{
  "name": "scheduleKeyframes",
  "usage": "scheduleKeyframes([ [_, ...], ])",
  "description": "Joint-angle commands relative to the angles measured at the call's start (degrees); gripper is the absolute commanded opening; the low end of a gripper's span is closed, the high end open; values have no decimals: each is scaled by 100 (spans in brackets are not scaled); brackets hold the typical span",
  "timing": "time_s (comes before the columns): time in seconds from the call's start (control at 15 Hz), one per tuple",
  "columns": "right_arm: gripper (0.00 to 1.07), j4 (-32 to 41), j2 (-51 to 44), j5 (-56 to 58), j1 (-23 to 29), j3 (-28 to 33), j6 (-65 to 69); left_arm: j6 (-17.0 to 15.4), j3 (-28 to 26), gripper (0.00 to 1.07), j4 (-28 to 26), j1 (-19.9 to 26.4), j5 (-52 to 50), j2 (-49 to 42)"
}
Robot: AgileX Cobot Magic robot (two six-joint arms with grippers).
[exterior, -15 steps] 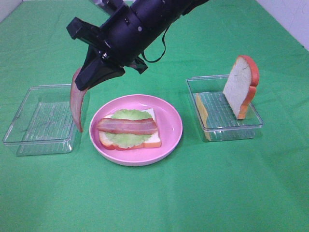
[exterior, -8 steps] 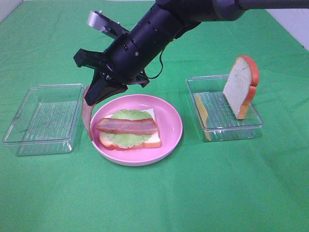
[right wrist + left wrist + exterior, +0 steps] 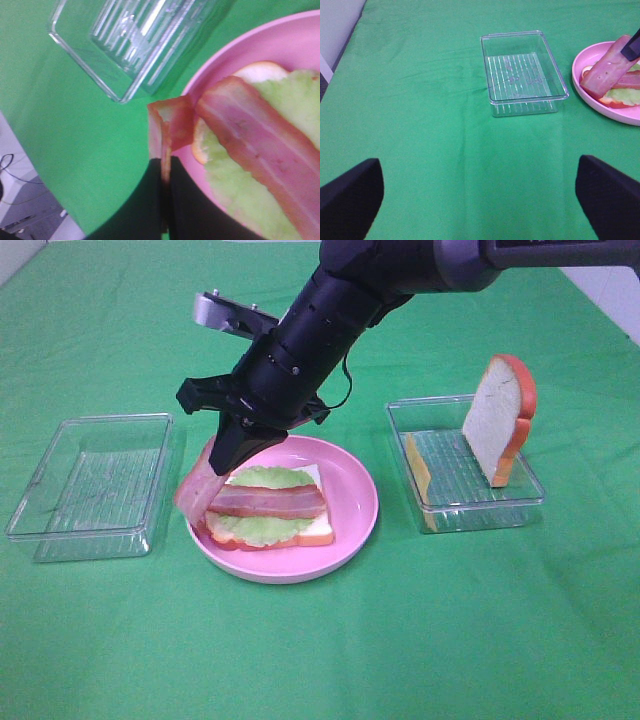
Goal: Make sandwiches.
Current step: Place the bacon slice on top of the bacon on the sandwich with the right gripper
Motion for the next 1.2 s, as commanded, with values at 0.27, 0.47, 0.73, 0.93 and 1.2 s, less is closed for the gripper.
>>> scheduleKeyframes([
  [0.27,0,-1186,11,-304,-17,0,762,-6,17,98,23,-6,-86,-74],
  [0.47,0,-1782,11,-327,-17,0,1020,-6,17,98,23,-6,-86,-74],
  [0.73,0,-2131,11,-315,-11,0,1226,-6,17,98,23,-6,-86,-74],
  [0.93,0,-2131,11,-309,-11,0,1243,-6,17,98,23,-6,-86,-74],
  [1.2,56,-2126,6,-298,-11,-6,1255,-6,17,98,23,-6,-86,-74],
])
